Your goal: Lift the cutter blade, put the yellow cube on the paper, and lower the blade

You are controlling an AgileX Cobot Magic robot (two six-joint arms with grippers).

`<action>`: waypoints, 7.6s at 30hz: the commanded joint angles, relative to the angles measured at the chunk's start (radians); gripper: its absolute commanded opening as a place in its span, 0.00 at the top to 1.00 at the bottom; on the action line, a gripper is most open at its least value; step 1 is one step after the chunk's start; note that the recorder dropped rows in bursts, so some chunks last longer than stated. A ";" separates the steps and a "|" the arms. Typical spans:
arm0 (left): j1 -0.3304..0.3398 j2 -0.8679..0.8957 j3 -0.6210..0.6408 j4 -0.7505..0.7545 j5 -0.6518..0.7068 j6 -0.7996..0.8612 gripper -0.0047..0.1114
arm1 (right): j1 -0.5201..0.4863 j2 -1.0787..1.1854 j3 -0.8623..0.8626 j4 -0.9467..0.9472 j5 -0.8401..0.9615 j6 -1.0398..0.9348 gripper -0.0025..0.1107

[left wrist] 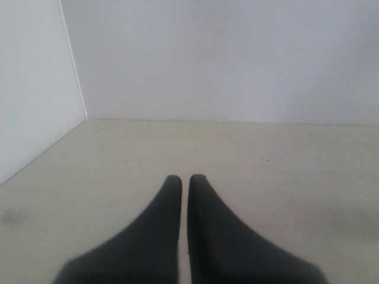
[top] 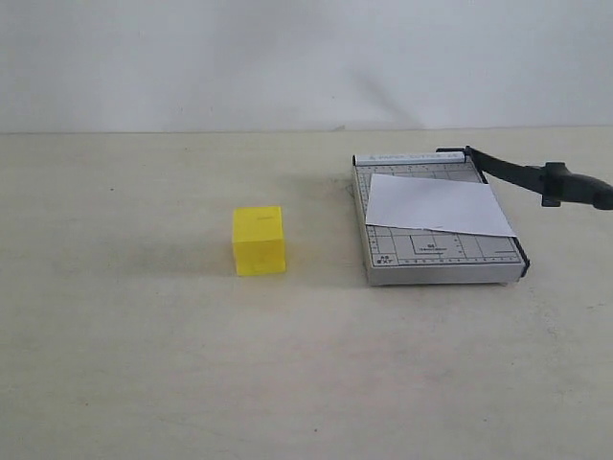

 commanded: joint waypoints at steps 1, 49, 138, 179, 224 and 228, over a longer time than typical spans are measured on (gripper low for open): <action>0.002 -0.003 -0.003 0.002 -0.011 -0.003 0.92 | 0.000 -0.027 0.024 0.007 0.039 0.049 0.68; 0.002 -0.003 -0.003 0.002 -0.011 -0.003 0.92 | 0.000 -0.027 0.256 -0.263 -0.163 0.126 0.97; -0.394 1.644 -0.907 -1.693 0.645 1.712 0.92 | 0.000 -0.027 0.256 -0.263 -0.172 0.126 0.97; -0.818 2.239 -1.609 -1.767 0.104 1.827 0.92 | 0.000 -0.027 0.256 -0.263 -0.170 0.126 0.97; -0.881 2.381 -1.664 -1.792 0.055 1.858 0.92 | 0.000 -0.027 0.256 -0.263 -0.170 0.126 0.97; -0.901 2.388 -1.664 -1.792 0.052 1.858 0.92 | 0.000 -0.027 0.256 -0.263 -0.170 0.126 0.97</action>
